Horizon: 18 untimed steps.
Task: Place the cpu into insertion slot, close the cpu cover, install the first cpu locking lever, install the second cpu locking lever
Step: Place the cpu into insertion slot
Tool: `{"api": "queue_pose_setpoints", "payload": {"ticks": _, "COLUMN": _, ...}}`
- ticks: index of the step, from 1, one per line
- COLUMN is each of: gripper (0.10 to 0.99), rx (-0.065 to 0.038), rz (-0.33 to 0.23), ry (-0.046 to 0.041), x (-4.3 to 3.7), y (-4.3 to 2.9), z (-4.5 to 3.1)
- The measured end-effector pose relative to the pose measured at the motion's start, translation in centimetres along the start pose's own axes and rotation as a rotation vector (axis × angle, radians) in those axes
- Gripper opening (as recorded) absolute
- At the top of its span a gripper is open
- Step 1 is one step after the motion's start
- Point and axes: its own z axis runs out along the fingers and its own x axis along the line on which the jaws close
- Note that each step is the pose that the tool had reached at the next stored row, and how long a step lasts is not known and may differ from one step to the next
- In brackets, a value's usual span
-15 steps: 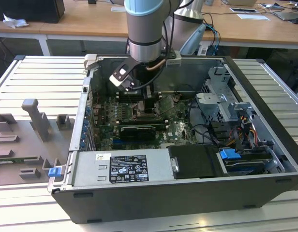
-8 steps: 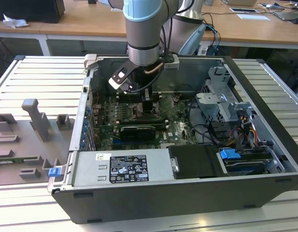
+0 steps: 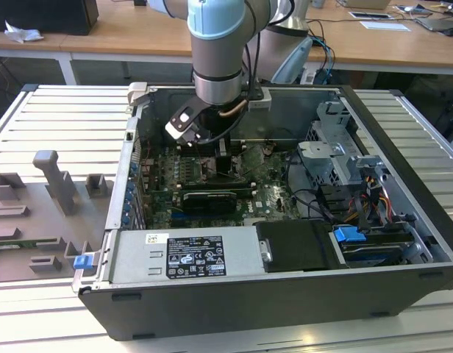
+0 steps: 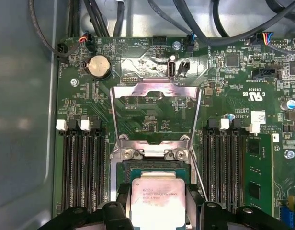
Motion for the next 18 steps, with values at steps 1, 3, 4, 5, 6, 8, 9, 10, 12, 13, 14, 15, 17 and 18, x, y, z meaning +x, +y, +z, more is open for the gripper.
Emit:
{"api": "queue_pose_setpoints", "payload": {"ticks": 1, "gripper": 0.541, "rx": 0.000, "rz": 0.000, "ry": -0.0001, "x": 0.00, "y": 0.00, "z": 0.05}}
{"api": "queue_pose_setpoints", "payload": {"ticks": 3, "gripper": 0.541, "rx": 0.000, "rz": 0.001, "ry": -0.0001, "x": 0.00, "y": 0.06, "z": 0.14}}
{"api": "queue_pose_setpoints", "payload": {"ticks": 4, "gripper": 0.541, "rx": 0.000, "rz": 0.001, "ry": -0.0001, "x": 0.01, "y": 0.07, "z": 0.19}}
{"api": "queue_pose_setpoints", "payload": {"ticks": 5, "gripper": 0.541, "rx": 0.000, "rz": 0.002, "ry": -0.0002, "x": 0.02, "y": 0.08, "z": 0.23}}
{"api": "queue_pose_setpoints", "payload": {"ticks": 6, "gripper": 0.541, "rx": 0.000, "rz": 0.002, "ry": -0.0002, "x": 0.05, "y": 0.08, "z": 0.32}}
{"api": "queue_pose_setpoints", "payload": {"ticks": 8, "gripper": 0.541, "rx": 0.000, "rz": 0.002, "ry": -0.0003, "x": 0.09, "y": 0.06, "z": 0.42}}
{"api": "queue_pose_setpoints", "payload": {"ticks": 9, "gripper": 0.541, "rx": 0.000, "rz": 0.002, "ry": -0.0002, "x": 0.13, "y": 0.07, "z": 0.52}}
{"api": "queue_pose_setpoints", "payload": {"ticks": 10, "gripper": 0.541, "rx": 0.000, "rz": 0.002, "ry": -0.0002, "x": 0.15, "y": 0.07, "z": 0.60}}
{"api": "queue_pose_setpoints", "payload": {"ticks": 12, "gripper": 0.541, "rx": 0.001, "rz": 0.003, "ry": -0.0005, "x": 0.18, "y": 0.07, "z": 0.67}}
{"api": "queue_pose_setpoints", "payload": {"ticks": 13, "gripper": 0.541, "rx": 0.001, "rz": 0.003, "ry": -0.0005, "x": 0.18, "y": 0.07, "z": 0.67}}
{"api": "queue_pose_setpoints", "payload": {"ticks": 14, "gripper": 0.541, "rx": 0.001, "rz": 0.003, "ry": -0.0004, "x": 0.18, "y": 0.07, "z": 0.67}}
{"api": "queue_pose_setpoints", "payload": {"ticks": 15, "gripper": 0.541, "rx": 0.001, "rz": 0.003, "ry": -0.0003, "x": 0.18, "y": 0.07, "z": 0.67}}
{"api": "queue_pose_setpoints", "payload": {"ticks": 17, "gripper": 0.541, "rx": 0.001, "rz": 0.003, "ry": -0.0004, "x": 0.18, "y": 0.07, "z": 0.67}}
{"api": "queue_pose_setpoints", "payload": {"ticks": 18, "gripper": 0.541, "rx": 0.001, "rz": 0.003, "ry": -0.0003, "x": 0.18, "y": 0.07, "z": 0.68}}
